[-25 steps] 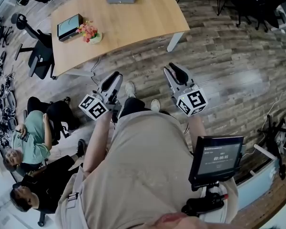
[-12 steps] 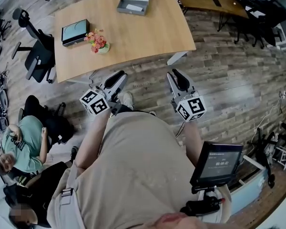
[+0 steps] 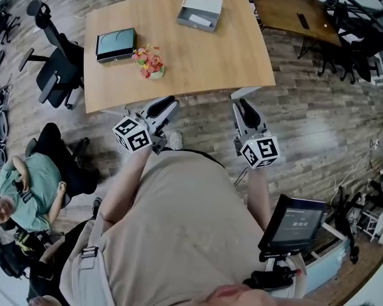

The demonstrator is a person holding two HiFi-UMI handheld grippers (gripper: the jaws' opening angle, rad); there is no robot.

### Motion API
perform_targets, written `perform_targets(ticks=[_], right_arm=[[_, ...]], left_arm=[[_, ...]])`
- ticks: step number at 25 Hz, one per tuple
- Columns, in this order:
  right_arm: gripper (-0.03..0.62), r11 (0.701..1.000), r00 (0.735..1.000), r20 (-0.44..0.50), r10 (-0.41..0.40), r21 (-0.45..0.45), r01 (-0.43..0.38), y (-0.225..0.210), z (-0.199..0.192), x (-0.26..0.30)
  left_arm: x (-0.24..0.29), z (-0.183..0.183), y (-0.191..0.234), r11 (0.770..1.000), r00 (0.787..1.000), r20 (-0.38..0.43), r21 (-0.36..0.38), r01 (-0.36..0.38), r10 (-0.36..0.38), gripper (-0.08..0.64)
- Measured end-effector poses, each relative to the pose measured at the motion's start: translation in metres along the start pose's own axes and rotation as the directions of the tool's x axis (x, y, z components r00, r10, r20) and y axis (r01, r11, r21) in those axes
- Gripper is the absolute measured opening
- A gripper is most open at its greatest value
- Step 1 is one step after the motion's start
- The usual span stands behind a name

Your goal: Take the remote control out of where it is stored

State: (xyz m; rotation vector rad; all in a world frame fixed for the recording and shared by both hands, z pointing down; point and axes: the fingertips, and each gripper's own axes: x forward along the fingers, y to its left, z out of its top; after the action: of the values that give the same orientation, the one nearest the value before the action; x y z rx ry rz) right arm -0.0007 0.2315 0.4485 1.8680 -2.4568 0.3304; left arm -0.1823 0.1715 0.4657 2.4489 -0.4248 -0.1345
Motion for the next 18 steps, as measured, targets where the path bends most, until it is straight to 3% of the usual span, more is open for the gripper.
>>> perform_targets(ticks=[8, 18], right_arm=[[0.091, 1.0, 1.0, -0.013, 0.009, -0.027, -0.009, 0.024, 0.008, 0.043], [0.091, 0.999, 0.999, -0.039, -0.009, -0.051, 0.007, 0.009, 0.009, 0.08]], left_arm=[[-0.029, 0.015, 0.047, 0.999, 1.0, 0.006, -0.037, -0.031, 0.031, 0.091], [-0.021, 0.028, 0.076, 0.997, 0.999, 0.024, -0.071, -0.025, 0.027, 0.091]])
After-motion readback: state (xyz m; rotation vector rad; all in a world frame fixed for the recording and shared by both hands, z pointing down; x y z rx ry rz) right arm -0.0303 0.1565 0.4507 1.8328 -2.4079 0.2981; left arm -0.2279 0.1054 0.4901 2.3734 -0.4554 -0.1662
